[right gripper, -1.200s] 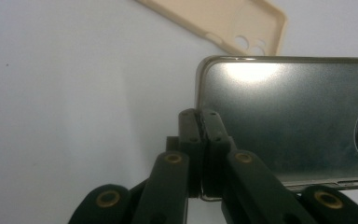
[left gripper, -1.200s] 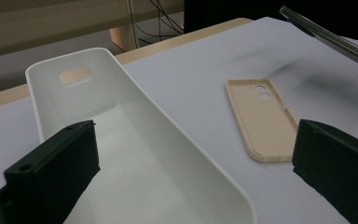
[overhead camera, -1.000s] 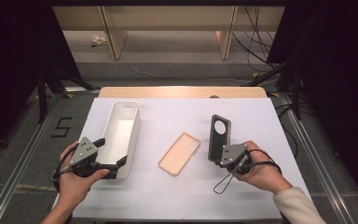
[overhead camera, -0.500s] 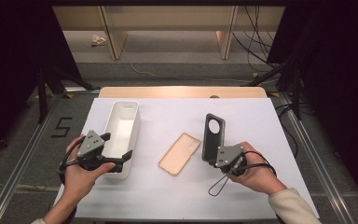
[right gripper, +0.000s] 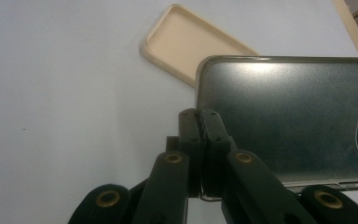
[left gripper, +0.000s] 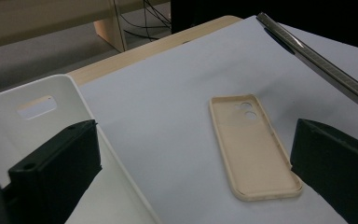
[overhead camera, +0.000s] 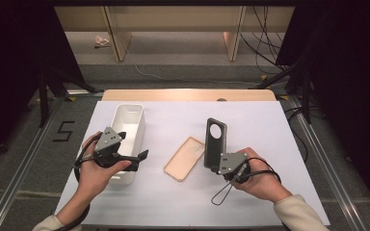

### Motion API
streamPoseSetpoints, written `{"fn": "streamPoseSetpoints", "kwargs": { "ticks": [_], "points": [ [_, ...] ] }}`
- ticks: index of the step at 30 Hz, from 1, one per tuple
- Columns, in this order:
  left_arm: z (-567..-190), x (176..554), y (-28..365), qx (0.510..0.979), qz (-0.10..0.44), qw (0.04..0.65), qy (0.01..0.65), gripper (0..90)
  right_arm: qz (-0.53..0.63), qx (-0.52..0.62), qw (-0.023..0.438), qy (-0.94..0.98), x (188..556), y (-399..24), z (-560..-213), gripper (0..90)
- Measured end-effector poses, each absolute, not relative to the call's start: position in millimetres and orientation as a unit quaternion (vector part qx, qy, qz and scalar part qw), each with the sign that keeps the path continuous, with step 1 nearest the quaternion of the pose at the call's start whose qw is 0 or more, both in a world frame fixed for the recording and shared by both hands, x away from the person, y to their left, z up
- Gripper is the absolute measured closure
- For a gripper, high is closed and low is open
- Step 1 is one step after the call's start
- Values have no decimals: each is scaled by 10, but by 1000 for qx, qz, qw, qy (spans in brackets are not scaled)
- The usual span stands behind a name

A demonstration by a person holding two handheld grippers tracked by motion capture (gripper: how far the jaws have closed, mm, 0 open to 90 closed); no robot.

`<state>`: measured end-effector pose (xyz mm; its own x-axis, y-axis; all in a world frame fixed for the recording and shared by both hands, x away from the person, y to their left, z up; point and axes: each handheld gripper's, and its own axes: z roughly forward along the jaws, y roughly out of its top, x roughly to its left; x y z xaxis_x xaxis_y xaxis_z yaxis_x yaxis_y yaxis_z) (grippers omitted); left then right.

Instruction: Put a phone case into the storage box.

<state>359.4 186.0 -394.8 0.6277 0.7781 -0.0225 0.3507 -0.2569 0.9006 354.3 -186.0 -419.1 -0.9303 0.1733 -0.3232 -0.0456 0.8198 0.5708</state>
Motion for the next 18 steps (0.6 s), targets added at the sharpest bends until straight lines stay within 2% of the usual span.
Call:
{"fn": "streamPoseSetpoints", "kwargs": {
  "ticks": [18],
  "points": [
    [-3919, 3719, 1620, 772, 200, 481, 364, 11, 302, 20, 185, 935, 3513, -1750, -4203, 898]
  ]
}}
